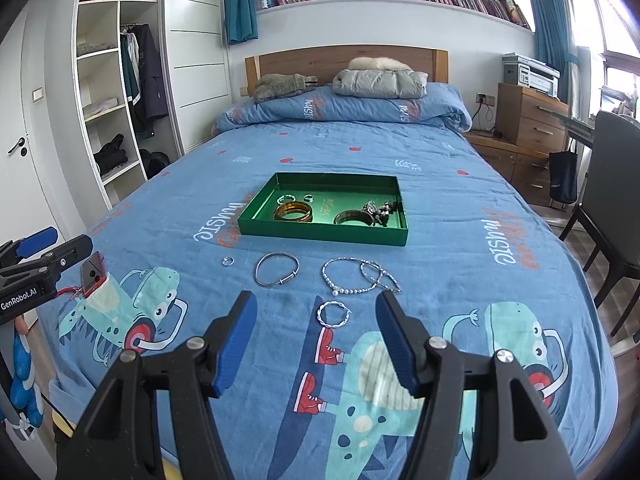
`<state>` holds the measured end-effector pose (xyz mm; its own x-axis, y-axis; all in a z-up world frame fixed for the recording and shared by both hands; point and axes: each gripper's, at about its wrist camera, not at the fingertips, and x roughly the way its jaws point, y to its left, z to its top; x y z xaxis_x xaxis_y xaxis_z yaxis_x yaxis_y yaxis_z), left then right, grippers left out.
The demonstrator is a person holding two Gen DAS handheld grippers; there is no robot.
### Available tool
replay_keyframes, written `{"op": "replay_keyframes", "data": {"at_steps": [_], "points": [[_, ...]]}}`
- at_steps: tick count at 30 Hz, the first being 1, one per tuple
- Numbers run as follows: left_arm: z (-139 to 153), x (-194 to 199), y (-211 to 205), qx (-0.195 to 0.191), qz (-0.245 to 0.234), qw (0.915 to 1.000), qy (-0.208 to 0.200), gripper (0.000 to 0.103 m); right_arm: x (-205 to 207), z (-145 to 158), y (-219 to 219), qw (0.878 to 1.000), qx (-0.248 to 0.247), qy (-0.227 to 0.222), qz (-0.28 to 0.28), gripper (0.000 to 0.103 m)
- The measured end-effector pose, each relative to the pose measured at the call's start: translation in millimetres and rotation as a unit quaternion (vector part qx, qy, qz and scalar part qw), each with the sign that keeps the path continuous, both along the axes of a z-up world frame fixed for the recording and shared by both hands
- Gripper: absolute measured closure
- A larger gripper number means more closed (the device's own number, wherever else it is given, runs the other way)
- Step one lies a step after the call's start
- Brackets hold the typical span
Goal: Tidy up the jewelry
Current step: 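Lift both open tools away from the tray and hold above the bed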
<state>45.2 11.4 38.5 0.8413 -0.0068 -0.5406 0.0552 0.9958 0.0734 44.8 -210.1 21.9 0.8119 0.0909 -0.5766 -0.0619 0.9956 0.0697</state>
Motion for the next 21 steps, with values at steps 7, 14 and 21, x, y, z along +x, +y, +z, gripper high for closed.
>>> {"op": "replay_keyframes", "data": {"at_steps": [7, 14, 21], "points": [[-5, 3, -2, 0.003, -0.003, 1.0, 0.008, 0.017, 3, -5, -2, 1.0, 0.002, 0.005, -0.002, 0.043], [-14, 10, -3, 0.002, -0.005, 0.9997, 0.022, 0.017, 8, -12, -6, 1.0, 0.006, 0.012, -0.005, 0.042], [-31, 20, 12, -0.011, -0.005, 0.9988, 0.047, 0.017, 14, -25, -13, 1.0, 0.007, 0.022, -0.009, 0.042]]}}
